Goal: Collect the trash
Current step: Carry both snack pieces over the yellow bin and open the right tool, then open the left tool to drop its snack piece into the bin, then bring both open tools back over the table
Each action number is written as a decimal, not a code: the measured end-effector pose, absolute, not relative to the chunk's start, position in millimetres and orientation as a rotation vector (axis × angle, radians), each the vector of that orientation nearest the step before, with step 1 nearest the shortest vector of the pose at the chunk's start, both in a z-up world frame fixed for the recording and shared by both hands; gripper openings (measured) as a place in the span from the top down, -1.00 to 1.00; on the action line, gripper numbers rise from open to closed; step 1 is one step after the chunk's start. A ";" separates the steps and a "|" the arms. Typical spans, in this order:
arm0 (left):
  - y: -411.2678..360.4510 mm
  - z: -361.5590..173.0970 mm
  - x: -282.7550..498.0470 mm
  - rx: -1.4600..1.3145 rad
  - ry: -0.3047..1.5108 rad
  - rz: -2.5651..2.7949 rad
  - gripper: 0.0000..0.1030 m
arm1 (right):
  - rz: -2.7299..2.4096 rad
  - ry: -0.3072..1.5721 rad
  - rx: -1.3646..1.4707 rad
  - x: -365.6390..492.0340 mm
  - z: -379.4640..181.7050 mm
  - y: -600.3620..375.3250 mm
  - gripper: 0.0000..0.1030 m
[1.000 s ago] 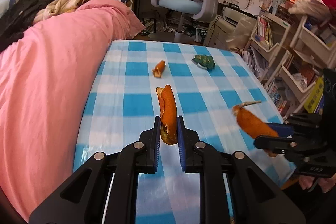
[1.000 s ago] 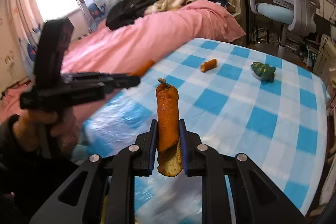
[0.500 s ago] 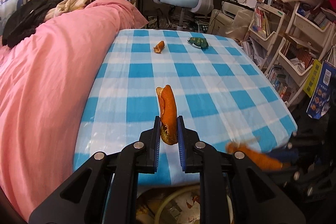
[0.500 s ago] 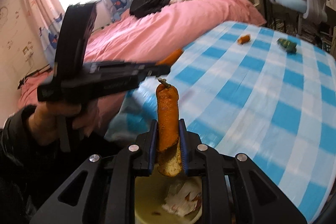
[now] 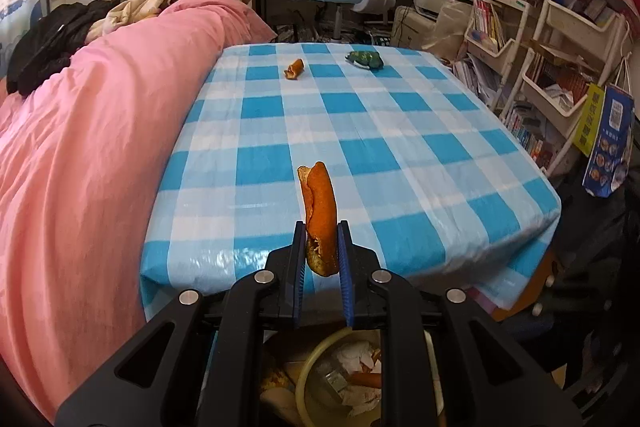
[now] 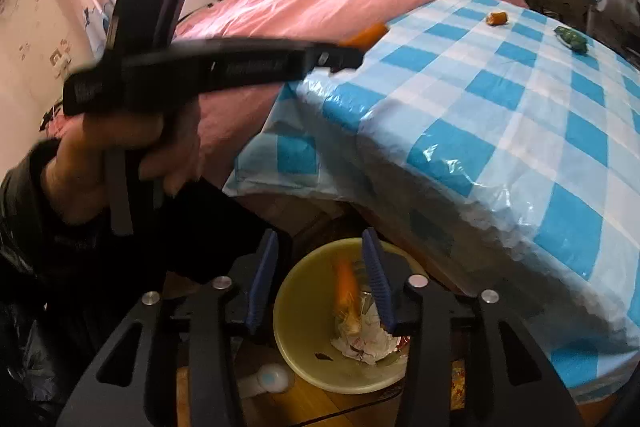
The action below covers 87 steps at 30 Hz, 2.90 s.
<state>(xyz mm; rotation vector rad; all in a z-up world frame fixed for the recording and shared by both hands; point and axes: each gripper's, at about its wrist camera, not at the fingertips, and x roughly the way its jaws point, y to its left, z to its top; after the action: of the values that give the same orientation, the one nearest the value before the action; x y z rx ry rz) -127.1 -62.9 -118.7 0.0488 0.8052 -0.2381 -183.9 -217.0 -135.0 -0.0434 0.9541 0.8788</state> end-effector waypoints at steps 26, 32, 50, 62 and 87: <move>-101.9 -166.6 -197.3 0.121 1.038 -0.373 0.67 | 0.621 0.776 0.102 -172.2 -113.8 -263.3 -0.24; -105.0 -161.8 -207.0 0.168 0.988 -0.335 -0.15 | 0.604 0.766 0.096 -173.0 -112.7 -265.7 -0.30; -87.4 -135.5 -196.4 0.153 0.808 -0.180 -0.54 | 0.568 0.748 0.083 -171.3 -112.6 -266.3 -0.38; -88.5 -126.3 -183.7 0.185 0.749 -0.159 -0.66 | 0.554 0.731 0.080 -165.1 -106.9 -267.5 -0.49; -79.6 -88.2 -65.9 0.136 0.658 -0.066 -0.70 | 0.510 0.717 0.011 -94.3 -100.7 -274.5 -0.52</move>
<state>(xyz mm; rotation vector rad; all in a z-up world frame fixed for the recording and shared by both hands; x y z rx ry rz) -65.9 -79.6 -88.2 0.1356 0.6582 -0.0661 -94.3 -274.5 -100.7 0.0108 0.7170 0.5095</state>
